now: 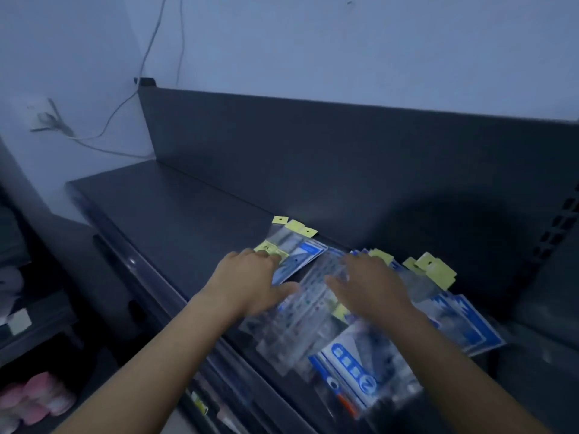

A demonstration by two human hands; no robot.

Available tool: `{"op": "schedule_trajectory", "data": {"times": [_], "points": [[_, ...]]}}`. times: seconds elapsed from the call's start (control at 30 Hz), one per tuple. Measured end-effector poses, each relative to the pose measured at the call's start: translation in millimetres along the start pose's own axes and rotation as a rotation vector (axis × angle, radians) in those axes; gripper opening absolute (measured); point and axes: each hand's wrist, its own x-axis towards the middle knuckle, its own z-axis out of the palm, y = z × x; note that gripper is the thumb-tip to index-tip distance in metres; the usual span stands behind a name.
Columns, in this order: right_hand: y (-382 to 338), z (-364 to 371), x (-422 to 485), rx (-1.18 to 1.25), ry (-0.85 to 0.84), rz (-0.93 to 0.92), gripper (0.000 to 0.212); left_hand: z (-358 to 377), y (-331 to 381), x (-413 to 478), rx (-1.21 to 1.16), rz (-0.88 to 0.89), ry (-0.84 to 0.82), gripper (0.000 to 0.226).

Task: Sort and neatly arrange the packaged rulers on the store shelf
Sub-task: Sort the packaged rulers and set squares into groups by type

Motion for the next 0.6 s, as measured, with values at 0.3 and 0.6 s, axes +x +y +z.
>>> {"op": "schedule_trajectory", "data": {"times": [0.3, 0.6], "points": [[-26.3, 24.8, 28.7, 0.010, 0.082, 0.475, 0.053, 26.9, -38.2, 108.9, -0.158, 0.542, -0.045, 0.060], [-29.3, 23.4, 33.6, 0.754, 0.469, 0.883, 0.028, 34.7, -56.9, 147.3, -0.274, 0.432, -0.170, 0.084]]}}
